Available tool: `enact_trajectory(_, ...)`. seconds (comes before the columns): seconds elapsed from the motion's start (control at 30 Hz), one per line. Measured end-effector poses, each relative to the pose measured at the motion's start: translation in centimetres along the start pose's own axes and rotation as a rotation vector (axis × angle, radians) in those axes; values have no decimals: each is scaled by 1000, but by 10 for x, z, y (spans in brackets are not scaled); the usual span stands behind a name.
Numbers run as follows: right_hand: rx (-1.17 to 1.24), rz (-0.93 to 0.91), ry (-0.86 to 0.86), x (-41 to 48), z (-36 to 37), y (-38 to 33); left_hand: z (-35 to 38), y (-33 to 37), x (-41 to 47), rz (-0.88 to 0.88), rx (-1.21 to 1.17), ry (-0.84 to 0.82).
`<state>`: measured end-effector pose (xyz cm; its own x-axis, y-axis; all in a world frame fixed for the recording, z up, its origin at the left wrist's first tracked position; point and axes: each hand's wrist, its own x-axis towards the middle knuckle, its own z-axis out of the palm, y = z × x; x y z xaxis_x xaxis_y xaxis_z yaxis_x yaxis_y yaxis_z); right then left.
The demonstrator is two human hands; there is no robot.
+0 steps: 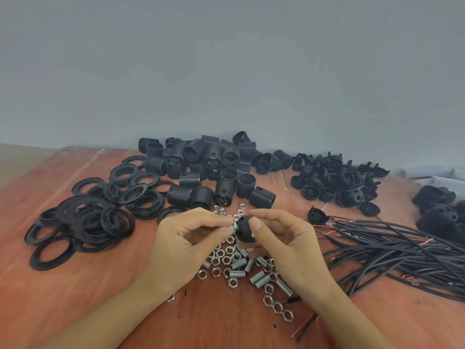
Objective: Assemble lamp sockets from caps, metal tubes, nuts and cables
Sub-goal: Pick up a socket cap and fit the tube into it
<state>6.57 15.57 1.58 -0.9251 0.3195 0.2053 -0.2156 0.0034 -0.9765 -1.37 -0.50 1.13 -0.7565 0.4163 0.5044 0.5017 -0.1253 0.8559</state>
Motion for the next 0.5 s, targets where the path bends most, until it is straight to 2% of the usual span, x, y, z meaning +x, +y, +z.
enact_trajectory(0.17, -139, -31, 77, 0, 9, 0, 1, 1, -1, 39, -3, -29)
enact_trajectory(0.4, -168, 55, -82, -2, 4, -3, -2, -2, 5, -83, -157, 66)
enact_trajectory(0.5, -222, -23, 18, -1, 5, -4, -4, -2, 6, -91, -167, 78)
